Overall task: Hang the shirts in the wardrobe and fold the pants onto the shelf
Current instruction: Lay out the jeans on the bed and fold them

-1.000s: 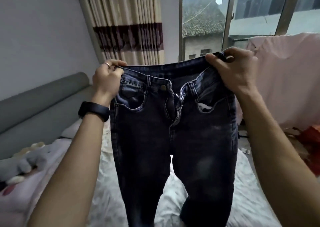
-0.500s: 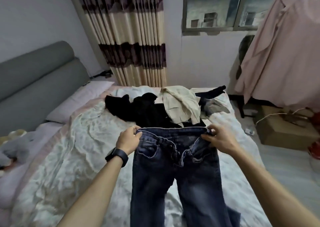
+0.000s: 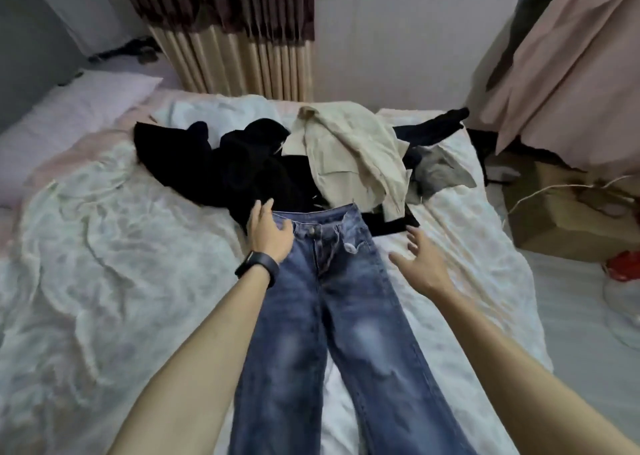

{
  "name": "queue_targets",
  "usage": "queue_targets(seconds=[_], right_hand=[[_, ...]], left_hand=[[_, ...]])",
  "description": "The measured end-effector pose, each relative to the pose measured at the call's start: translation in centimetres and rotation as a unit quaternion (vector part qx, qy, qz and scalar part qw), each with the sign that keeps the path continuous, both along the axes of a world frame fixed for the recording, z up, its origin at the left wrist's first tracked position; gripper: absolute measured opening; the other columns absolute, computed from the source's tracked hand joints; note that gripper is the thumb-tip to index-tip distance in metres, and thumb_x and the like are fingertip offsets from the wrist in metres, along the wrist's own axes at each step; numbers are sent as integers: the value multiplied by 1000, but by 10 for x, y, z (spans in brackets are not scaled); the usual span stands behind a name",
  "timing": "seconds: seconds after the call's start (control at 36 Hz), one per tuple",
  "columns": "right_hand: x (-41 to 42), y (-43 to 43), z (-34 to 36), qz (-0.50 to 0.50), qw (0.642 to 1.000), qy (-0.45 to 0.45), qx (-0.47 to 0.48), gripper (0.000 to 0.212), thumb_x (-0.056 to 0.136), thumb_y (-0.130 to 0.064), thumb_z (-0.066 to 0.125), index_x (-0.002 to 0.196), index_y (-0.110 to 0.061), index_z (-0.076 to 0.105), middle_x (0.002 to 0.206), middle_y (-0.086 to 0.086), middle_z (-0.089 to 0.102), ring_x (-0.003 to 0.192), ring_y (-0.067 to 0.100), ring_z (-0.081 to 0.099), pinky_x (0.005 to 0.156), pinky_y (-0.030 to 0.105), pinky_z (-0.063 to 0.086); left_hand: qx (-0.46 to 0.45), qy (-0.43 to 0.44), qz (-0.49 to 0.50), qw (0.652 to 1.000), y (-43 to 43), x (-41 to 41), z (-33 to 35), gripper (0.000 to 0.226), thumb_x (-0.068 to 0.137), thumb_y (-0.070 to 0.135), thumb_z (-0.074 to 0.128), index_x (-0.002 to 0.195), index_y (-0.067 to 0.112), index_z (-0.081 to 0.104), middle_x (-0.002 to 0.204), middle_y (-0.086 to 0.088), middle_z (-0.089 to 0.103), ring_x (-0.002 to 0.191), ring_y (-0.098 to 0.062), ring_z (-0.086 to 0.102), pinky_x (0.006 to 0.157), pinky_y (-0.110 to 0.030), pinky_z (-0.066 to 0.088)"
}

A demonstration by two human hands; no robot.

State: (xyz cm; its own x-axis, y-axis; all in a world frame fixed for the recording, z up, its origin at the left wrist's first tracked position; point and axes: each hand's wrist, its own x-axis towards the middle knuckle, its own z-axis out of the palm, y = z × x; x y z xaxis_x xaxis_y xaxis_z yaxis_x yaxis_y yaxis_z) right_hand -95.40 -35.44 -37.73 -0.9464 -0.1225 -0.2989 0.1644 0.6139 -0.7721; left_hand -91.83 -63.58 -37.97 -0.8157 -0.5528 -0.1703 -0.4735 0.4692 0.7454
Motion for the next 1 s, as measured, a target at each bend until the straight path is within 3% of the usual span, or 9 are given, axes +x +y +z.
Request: queue_targets(seconds=[0.11,0.28,0.39,0.56,0.64,0.72,0.78,0.92,1.0], right_hand=[[66,47,-75,-57,993,-83,63,68,90,-23,75,148,-6,43,149,13,51,134,29,52,106,38,41],[210,139,-148,-200,952,-172,153,64,88,-27,72,143,-4,48,145,19,52,134,37,48,110,47,40],[285,185,-165,-251,943,-173,136,41,74,-30,59,107,-5,58,108,14,63,101,32,59,84,43,47],[334,203,-188,-338,926,-154,74,53,76,-3,59,129,-6,57,122,20,63,111,37,60,96,53,50],[350,202,-207,-363,909,-206,-5,50,82,6,61,128,-10,53,121,15,66,104,28,65,92,46,54],[365,203,-228,-334,900,-274,-49,43,84,-6,74,121,-9,53,114,9,68,99,23,65,88,43,55],[377,204,-235,-292,909,-296,-31,32,88,-19,73,117,-10,61,115,9,70,104,26,65,94,46,55],[408,210,-220,-245,927,-283,10,34,94,-24,67,123,-8,65,120,12,70,111,31,64,98,45,51],[434,219,-206,-158,942,-290,67,33,92,-24,68,121,-9,67,118,13,70,112,35,63,96,42,50]], left_hand=[[58,-52,-39,996,48,52,-76,48,99,16,57,145,13,46,161,-8,25,148,-25,27,120,-32,25],[122,-179,-89,972,147,196,-166,28,98,15,54,126,19,55,133,-2,48,110,-18,55,88,-18,37],[161,-261,-137,942,209,276,-194,32,95,10,51,124,21,53,129,-4,54,112,-23,56,93,-32,47],[179,-290,-136,930,264,330,-212,63,90,7,55,150,20,38,145,-6,45,124,-30,53,102,-39,46],[145,-275,-116,943,272,333,-223,55,93,12,58,146,14,44,144,-9,40,129,-31,46,108,-37,39],[110,-260,-143,948,272,330,-230,19,92,14,63,108,4,62,122,-14,44,113,-33,50,95,-32,40],[94,-251,-150,952,269,333,-230,14,92,16,64,86,6,56,107,-13,44,101,-30,50,82,-31,37],[103,-263,-133,950,271,374,-207,24,96,26,60,89,3,62,95,-14,65,87,-30,58,67,-34,36],[108,-349,-133,922,273,422,-193,22,93,30,60,81,13,53,92,-13,65,77,-26,57,61,-32,38]])
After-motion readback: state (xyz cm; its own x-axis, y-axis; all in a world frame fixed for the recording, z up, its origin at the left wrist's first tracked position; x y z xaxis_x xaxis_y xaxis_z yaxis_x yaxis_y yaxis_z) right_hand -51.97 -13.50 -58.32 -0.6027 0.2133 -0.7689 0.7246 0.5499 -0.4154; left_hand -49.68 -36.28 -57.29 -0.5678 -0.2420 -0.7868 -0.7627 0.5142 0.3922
